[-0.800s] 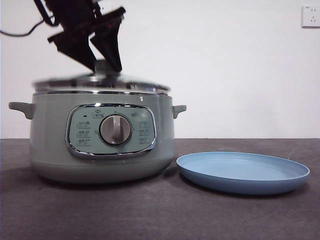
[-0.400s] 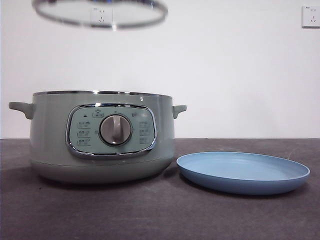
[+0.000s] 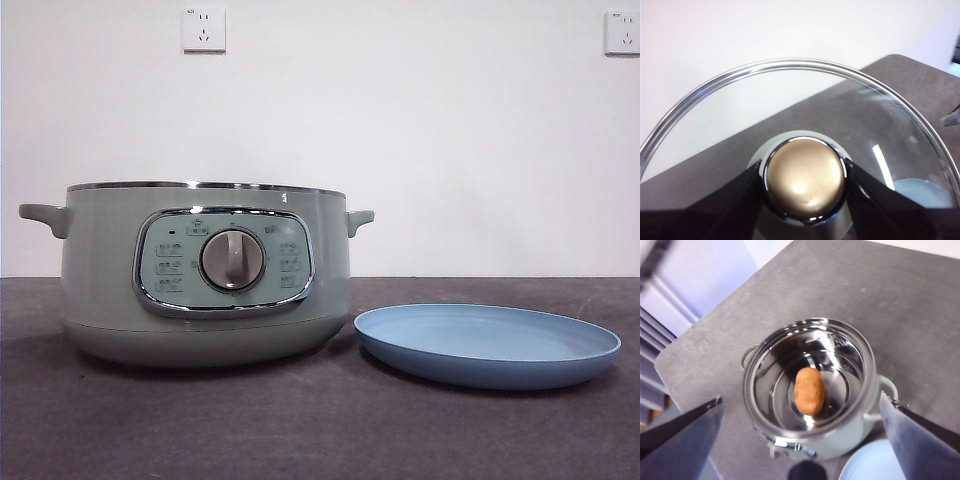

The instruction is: Take the potato out from the steamer,put the potato on the plate,close the lid

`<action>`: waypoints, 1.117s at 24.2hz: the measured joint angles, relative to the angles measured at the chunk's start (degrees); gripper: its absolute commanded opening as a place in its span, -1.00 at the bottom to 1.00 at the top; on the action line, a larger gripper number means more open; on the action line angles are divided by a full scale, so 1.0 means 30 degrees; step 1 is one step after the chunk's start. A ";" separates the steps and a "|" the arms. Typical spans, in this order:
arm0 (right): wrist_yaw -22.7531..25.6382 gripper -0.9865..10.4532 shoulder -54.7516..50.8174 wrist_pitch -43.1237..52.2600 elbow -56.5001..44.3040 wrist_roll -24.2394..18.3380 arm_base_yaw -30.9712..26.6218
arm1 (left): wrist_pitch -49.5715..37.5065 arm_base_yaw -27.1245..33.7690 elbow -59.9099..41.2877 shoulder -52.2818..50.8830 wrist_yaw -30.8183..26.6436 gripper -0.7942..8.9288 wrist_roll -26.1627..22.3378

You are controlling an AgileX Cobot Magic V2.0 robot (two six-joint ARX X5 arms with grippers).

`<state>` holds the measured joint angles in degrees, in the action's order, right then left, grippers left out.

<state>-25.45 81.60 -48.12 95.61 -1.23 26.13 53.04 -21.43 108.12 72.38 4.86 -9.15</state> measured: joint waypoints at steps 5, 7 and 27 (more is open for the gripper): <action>0.1253 0.27 0.2703 0.0036 0.2244 -0.0415 0.1996 | 0.1362 0.1180 0.0000 -0.1756 -0.0248 -0.85 -0.0182; 0.1537 0.27 0.3854 0.0044 0.3089 -0.0597 0.2637 | 0.1974 0.1537 0.0000 -0.2419 -0.0219 -0.85 -0.0240; 0.4998 0.20 1.4724 0.0095 0.6433 -0.2324 0.5217 | 0.7082 0.2033 0.0000 -0.4707 -0.4473 -0.85 -0.0437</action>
<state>-10.46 125.78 -47.83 114.91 -8.21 41.78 74.28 -15.33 108.12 58.26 -8.56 -10.46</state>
